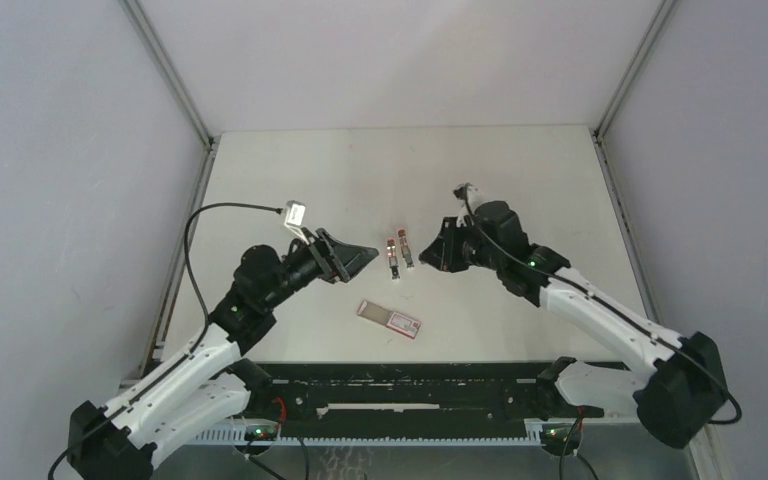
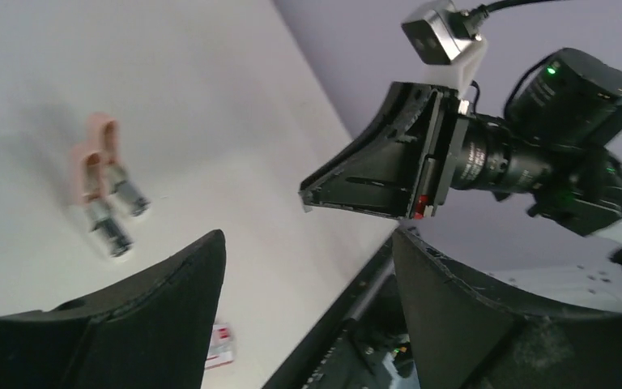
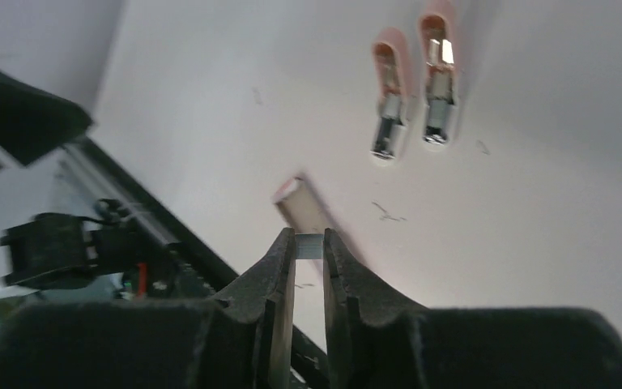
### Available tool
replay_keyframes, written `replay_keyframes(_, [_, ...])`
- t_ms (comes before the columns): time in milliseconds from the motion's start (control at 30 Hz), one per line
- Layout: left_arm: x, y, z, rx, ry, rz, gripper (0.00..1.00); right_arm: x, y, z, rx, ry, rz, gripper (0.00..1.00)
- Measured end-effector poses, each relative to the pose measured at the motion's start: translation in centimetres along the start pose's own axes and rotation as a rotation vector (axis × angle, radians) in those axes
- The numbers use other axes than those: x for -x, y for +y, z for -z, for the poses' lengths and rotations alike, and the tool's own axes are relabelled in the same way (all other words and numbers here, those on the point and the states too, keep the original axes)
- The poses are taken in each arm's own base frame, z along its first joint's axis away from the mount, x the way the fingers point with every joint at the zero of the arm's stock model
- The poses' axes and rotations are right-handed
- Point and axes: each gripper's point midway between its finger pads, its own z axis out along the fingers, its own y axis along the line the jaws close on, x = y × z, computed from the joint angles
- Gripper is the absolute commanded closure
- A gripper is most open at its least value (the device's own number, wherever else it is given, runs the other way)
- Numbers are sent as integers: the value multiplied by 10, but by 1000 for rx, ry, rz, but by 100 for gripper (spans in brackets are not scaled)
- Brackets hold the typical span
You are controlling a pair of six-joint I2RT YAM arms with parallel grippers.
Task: Load the staples into the stapler
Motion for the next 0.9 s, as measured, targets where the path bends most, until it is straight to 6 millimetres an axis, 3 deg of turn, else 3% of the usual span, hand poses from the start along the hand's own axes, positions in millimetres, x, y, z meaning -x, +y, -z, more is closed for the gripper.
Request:
replay_keyframes(233, [-6,-67,-3,-272,22,43,24,32,64,51,317,-179,-60,84])
replay_keyframes(433, [-14,-98,2,-403,63,63,31,50,107,88,544,-267,-68,83])
replay_keyframes(633, [-19,-117,5,-490,97,100,35,55,128,104,663,-279,-64,83])
replay_keyframes(900, [-21,-132,7,-557,123,130,45,53,141,113,729,-272,-50,82])
